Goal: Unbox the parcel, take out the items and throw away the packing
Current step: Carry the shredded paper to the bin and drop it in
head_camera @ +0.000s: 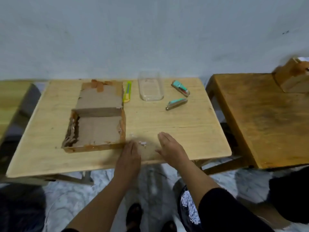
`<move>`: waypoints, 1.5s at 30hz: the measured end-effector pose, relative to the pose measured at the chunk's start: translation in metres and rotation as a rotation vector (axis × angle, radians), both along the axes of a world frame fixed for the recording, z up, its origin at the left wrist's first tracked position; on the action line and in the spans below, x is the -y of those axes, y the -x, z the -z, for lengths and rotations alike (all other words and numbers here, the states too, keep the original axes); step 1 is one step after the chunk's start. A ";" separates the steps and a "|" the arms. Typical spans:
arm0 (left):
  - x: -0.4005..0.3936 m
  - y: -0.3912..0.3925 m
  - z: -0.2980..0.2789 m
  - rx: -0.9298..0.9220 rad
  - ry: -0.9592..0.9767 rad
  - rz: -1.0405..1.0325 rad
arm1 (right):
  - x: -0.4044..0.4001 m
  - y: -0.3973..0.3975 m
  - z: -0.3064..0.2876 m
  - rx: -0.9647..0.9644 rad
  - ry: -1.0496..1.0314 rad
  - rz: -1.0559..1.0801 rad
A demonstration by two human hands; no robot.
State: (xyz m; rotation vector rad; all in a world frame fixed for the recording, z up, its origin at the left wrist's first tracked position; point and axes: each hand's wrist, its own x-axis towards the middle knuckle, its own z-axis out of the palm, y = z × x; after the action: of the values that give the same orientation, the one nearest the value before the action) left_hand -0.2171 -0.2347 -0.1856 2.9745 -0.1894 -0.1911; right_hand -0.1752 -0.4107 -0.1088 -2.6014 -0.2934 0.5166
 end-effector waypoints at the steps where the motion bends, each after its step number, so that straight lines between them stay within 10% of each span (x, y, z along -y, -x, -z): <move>1: -0.006 0.006 0.008 0.018 0.000 -0.001 | -0.005 -0.002 0.007 0.008 -0.018 -0.007; 25: -0.003 0.021 0.007 0.153 0.231 -0.165 | -0.069 -0.096 0.034 0.148 0.005 -0.665; 45: 0.059 0.002 -0.018 0.036 0.162 -0.041 | 0.028 -0.041 0.040 0.157 -0.359 0.131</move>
State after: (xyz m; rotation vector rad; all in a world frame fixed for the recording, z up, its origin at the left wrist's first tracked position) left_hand -0.2192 -0.2935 -0.1680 2.8192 -0.1402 -0.1110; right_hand -0.1344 -0.4384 -0.1485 -2.2928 -0.2401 0.1917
